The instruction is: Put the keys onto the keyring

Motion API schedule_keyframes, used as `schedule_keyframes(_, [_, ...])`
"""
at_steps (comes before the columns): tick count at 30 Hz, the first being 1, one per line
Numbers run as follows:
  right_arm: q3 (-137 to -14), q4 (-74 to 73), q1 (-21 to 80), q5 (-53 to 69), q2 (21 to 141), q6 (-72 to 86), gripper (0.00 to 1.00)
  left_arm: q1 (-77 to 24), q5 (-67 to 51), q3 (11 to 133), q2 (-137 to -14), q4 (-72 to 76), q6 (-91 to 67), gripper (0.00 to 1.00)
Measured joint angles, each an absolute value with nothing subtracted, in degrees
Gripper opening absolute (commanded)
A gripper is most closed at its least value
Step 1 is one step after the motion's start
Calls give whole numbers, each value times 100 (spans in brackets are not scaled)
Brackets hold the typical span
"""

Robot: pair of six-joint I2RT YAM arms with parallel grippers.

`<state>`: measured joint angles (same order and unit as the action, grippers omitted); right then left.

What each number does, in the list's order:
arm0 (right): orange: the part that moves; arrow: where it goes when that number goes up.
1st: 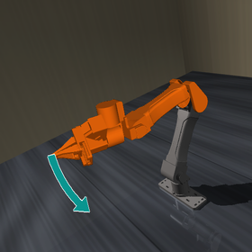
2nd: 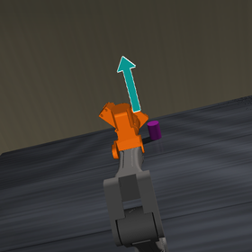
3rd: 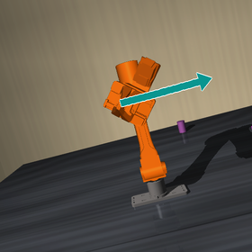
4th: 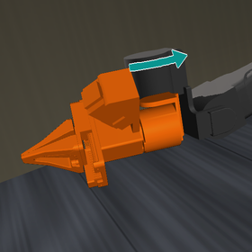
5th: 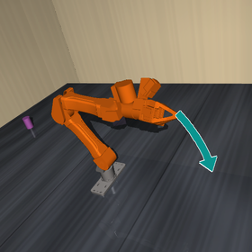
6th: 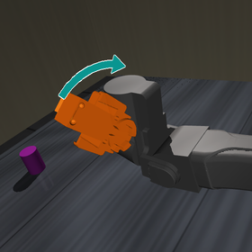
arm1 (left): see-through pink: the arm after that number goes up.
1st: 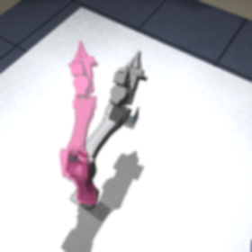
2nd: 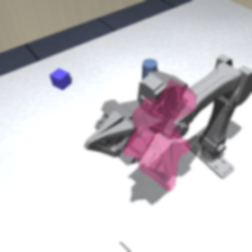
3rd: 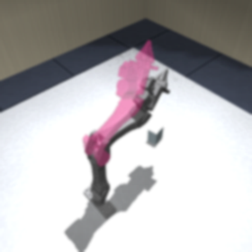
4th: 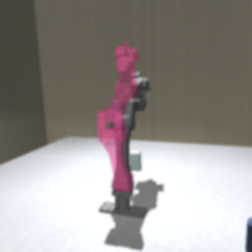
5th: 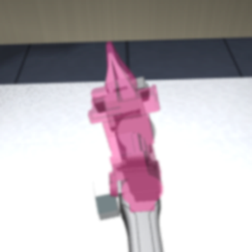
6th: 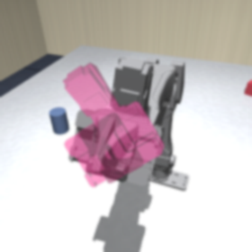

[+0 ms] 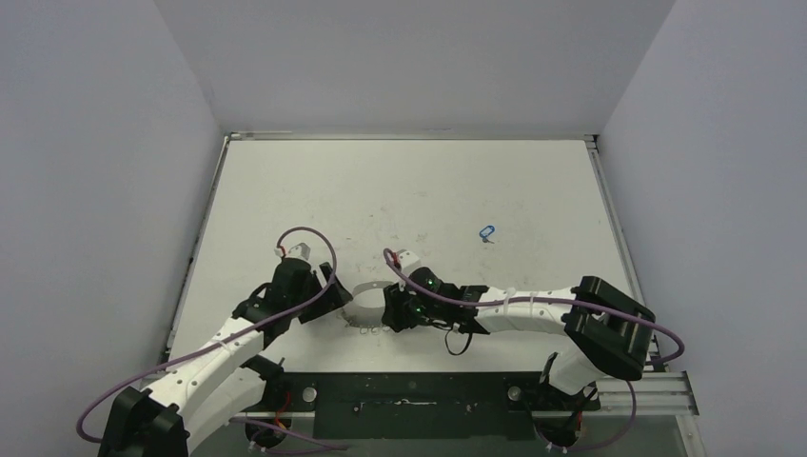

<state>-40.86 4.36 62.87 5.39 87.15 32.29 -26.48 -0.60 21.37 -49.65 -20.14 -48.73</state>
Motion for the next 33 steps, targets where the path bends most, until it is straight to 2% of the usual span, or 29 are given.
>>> schedule_keyframes(6, [-3704, 814, 5612, 1035, 8584, 3498, 42, -2873, -392, 2137, -4934, -1865, -4727, 75])
schedule_keyframes(10, [-3575, 816, 5275, 1214, 8348, 3538, 43, -3503, -410, 2213, -5295, -1702, -4740, 74])
schedule_keyframes(16, [-3485, 808, 4886, 1372, 7913, 3518, 43, -4569, -148, 2567, -5822, -1487, -4757, 63])
schedule_keyframes(20, [-3363, 797, 4657, 1498, 7778, 3516, 43, -5048, 89, 2628, -5999, -1216, -4650, 61])
schedule_keyframes(28, [-3199, 655, 4414, 1625, 7603, 3496, 44, -5765, 749, 2628, -6075, -1155, -3538, 63])
schedule_keyframes(33, [-3177, 626, 4372, 1686, 7531, 3463, 44, -6272, 1280, 2628, -6075, -1079, -2626, 61])
